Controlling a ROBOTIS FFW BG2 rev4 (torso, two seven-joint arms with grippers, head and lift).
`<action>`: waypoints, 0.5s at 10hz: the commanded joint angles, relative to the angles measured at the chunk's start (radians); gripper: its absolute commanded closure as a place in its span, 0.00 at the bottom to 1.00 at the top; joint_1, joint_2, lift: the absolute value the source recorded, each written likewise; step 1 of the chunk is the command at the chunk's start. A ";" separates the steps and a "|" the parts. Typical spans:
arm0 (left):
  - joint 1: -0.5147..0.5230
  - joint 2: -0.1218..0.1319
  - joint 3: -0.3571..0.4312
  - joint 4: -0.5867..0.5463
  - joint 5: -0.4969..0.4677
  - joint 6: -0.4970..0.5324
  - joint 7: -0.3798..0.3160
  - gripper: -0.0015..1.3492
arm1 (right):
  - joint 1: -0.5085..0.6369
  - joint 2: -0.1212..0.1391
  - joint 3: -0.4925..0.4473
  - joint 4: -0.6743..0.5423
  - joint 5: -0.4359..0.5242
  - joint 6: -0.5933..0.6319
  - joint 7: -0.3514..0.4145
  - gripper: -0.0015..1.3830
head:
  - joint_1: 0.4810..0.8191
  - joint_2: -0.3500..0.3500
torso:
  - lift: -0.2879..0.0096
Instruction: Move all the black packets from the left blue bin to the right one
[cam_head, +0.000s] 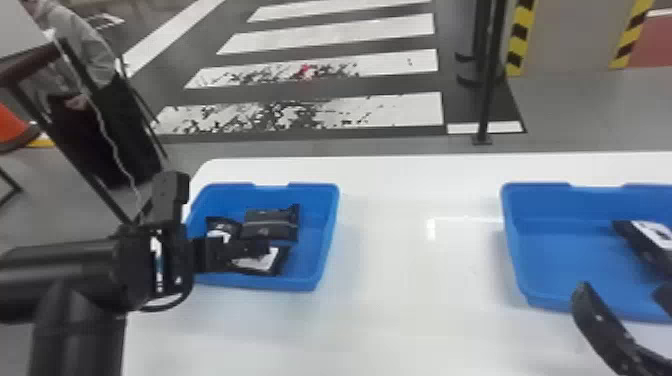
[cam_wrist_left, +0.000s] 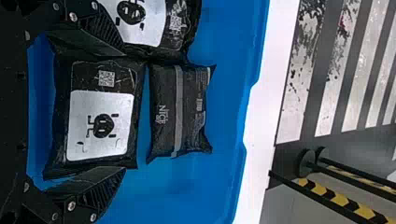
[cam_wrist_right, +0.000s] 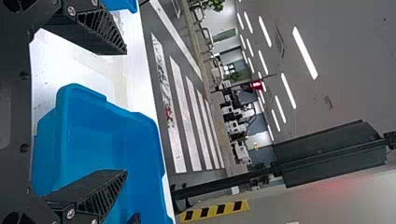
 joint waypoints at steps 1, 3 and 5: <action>-0.034 0.001 -0.017 0.052 -0.021 0.036 0.001 0.14 | -0.001 0.000 0.002 0.000 -0.005 0.004 0.001 0.09 | 0.63 0.85 | 0.35; -0.078 0.012 -0.049 0.125 -0.029 0.073 -0.001 0.29 | -0.003 -0.002 0.004 0.007 -0.017 0.007 0.002 0.09 | 0.63 0.85 | 0.35; -0.100 0.023 -0.071 0.172 -0.035 0.092 -0.002 0.59 | -0.001 0.000 0.004 0.010 -0.019 0.007 0.002 0.09 | 0.63 0.85 | 0.35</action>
